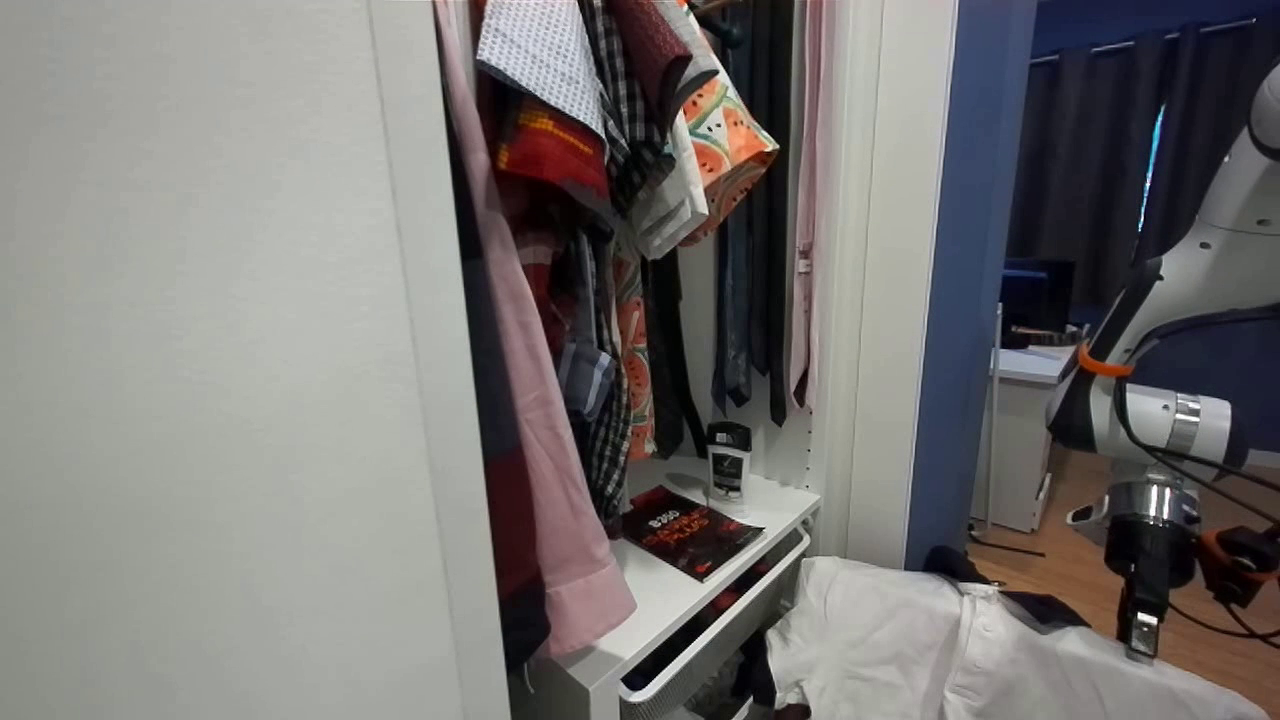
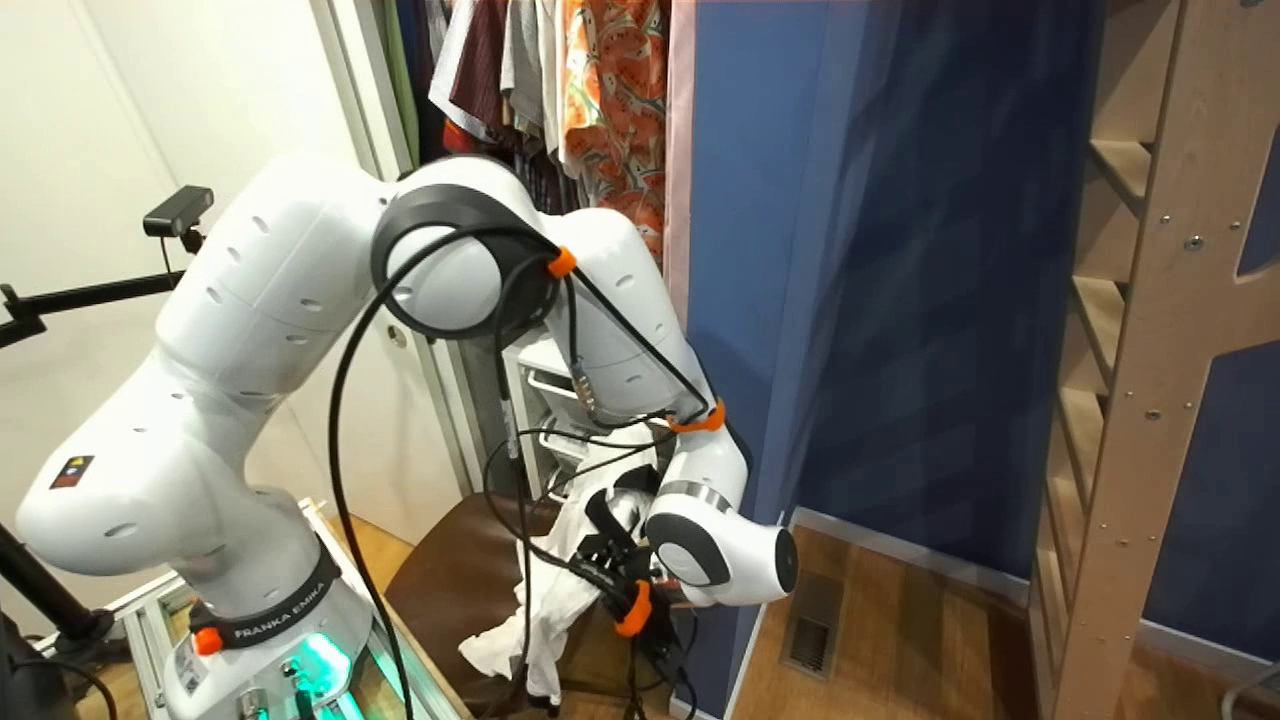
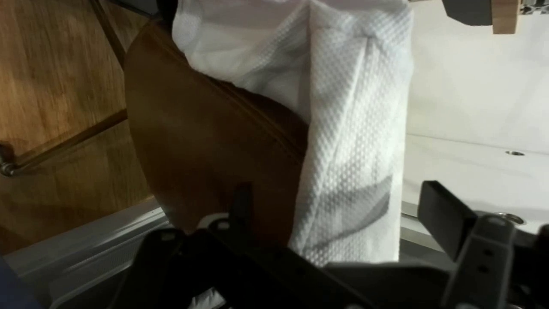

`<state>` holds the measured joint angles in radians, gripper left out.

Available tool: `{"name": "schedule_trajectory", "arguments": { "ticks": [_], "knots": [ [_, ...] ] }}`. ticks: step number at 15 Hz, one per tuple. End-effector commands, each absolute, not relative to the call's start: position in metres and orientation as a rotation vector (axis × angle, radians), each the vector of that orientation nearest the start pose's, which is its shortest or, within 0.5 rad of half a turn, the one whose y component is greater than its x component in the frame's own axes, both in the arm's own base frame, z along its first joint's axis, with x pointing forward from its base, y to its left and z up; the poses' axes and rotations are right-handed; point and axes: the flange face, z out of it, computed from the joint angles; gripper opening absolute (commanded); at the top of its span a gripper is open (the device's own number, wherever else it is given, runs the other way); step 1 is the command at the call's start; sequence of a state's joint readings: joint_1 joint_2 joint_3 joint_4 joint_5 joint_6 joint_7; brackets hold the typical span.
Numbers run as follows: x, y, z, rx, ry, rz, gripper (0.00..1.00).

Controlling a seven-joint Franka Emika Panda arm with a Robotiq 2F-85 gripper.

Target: Put the white shirt on the hanger in the closet

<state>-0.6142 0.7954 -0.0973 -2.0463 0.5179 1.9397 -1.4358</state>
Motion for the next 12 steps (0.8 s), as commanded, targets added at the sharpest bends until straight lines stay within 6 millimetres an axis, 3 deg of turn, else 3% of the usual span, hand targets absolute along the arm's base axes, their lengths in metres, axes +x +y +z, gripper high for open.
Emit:
{"name": "schedule_trajectory", "arguments": {
  "ticks": [1,9,11,12],
  "knots": [
    [0.368,-0.287,0.009,-2.164,-0.302,0.154,0.66],
    [0.37,-0.295,0.014,-2.111,-0.303,0.143,0.11],
    [0.371,-0.295,0.017,-2.104,-0.311,0.144,0.02],
    [0.371,-0.295,0.018,-2.104,-0.318,0.141,0.05]
  ]
}}
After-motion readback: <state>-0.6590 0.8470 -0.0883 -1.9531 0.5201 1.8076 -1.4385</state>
